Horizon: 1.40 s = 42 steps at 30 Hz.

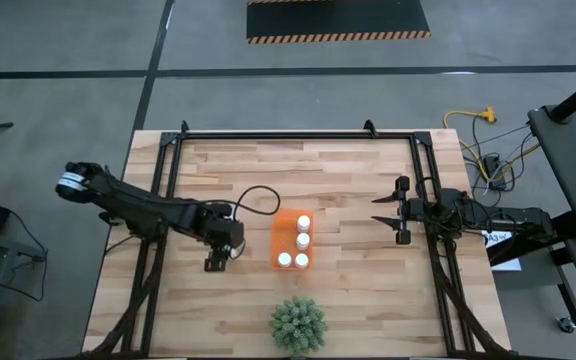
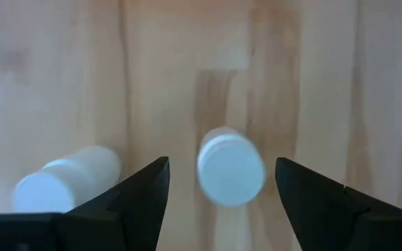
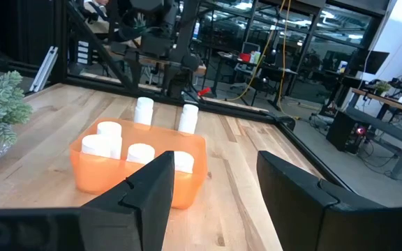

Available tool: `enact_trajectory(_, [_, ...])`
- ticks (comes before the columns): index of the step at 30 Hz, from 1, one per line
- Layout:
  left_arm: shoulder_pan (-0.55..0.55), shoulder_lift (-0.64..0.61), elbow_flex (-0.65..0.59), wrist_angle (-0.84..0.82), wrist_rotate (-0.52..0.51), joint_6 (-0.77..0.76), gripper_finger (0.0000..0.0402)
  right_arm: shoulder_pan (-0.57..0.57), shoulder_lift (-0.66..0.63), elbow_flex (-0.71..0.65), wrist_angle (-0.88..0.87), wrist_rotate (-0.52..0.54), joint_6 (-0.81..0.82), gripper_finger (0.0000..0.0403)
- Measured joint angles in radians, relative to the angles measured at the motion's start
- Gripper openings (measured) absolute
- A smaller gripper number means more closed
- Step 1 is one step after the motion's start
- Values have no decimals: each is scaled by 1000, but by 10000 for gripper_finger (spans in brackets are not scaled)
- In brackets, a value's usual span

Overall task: Pick and place pill bottles into a basket
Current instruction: Put the white pill bottle into the orange bin

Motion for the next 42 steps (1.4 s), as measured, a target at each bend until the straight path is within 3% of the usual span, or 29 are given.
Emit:
enact_trajectory(26, [3, 80, -61, 75, 47, 22, 241, 0, 0, 0, 0, 0, 0, 194])
enact_trajectory(30, [3, 80, -61, 77, 47, 22, 217, 0, 0, 0, 0, 0, 0, 194])
enact_trajectory(36, [3, 78, -61, 79, 57, 21, 142, 0, 0, 0, 0, 0, 0, 194])
enact_trajectory(42, [3, 78, -42, 70, 78, 21, 142, 0, 0, 0, 0, 0, 0, 194])
